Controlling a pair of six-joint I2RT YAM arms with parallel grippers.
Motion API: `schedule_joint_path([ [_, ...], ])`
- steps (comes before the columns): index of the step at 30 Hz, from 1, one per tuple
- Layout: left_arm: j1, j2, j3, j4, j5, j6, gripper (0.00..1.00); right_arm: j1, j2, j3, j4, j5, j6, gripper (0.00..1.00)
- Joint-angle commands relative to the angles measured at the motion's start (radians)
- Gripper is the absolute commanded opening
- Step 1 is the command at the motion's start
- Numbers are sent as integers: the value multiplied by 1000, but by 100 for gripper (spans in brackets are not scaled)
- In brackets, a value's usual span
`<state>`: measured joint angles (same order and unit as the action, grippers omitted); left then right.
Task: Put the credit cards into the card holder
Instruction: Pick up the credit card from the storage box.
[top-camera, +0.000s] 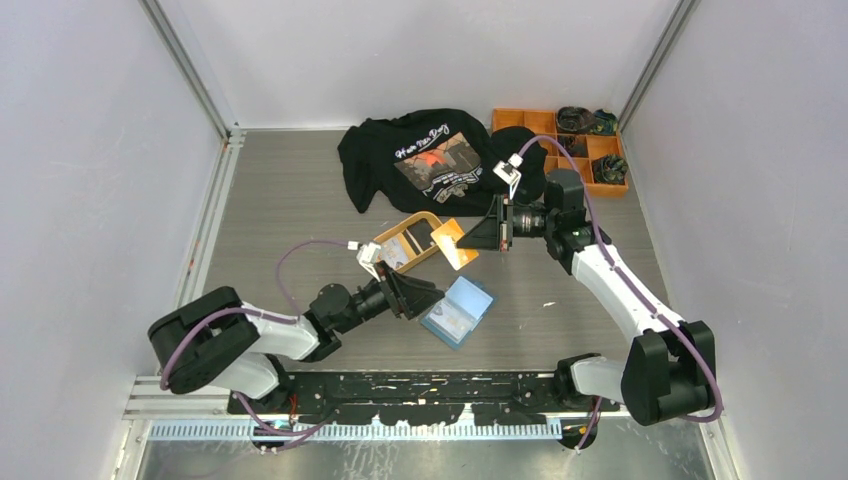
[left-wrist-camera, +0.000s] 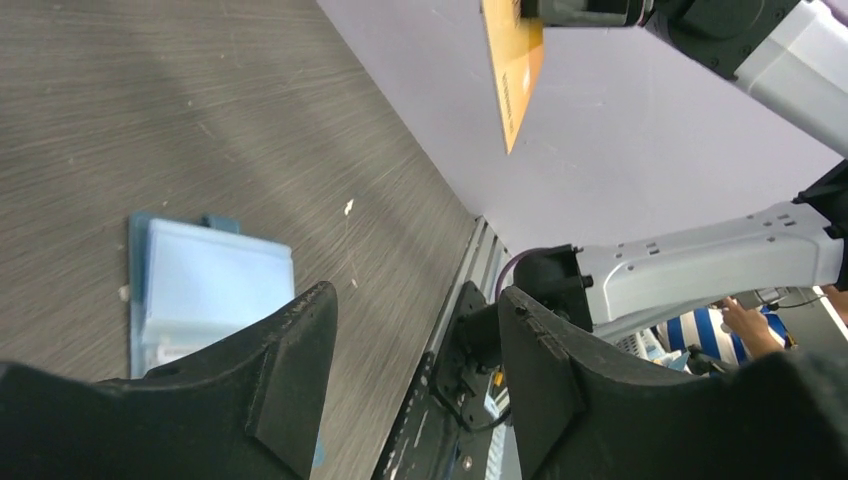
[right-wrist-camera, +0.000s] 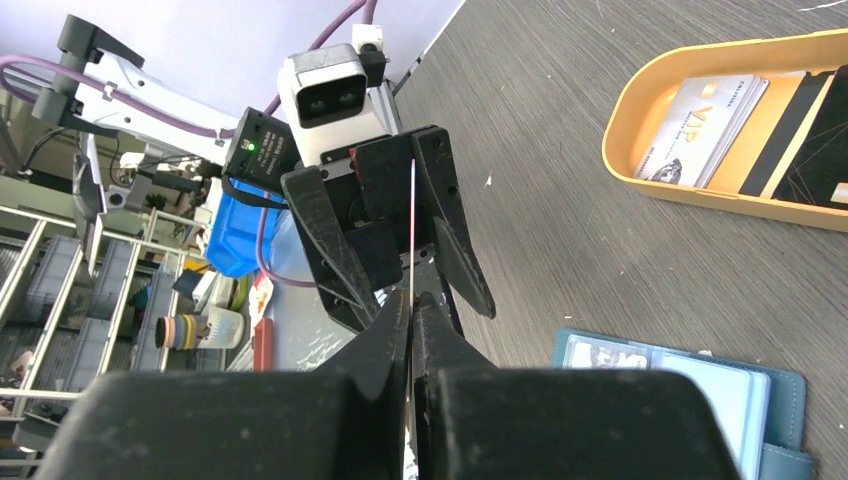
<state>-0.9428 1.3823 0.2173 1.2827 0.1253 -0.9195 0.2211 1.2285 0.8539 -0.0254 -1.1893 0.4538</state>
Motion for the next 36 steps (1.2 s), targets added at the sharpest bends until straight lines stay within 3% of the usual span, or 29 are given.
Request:
schedule_joint_path([
  [1, -26, 62, 100, 148, -29, 9, 60, 4, -8, -5, 99, -24, 35, 1],
  [8, -31, 93, 160, 148, -50, 28, 60, 19, 1, -6, 99, -32, 29, 1],
  [20, -30, 135, 223, 148, -64, 14, 36, 50, 3, -11, 82, -36, -15, 1],
  [22, -30, 131, 223, 148, -63, 16, 29, 53, 3, -4, 43, -33, -52, 1],
  [24, -30, 129, 219, 148, -60, 21, 9, 56, 5, 5, -8, -32, -90, 2],
  [25, -30, 126, 216, 148, -59, 24, 1, 56, 6, 11, -31, -32, -110, 5],
  [27, -27, 123, 200, 148, -52, 38, 0, 58, 10, 40, -121, -28, -192, 23],
  [32, 21, 95, 102, 131, 49, 85, 0, 56, 26, 234, -694, 42, -688, 96],
  [36, 80, 34, 58, 15, 228, 129, 0, 58, -6, 216, -762, 70, -776, 100],
])
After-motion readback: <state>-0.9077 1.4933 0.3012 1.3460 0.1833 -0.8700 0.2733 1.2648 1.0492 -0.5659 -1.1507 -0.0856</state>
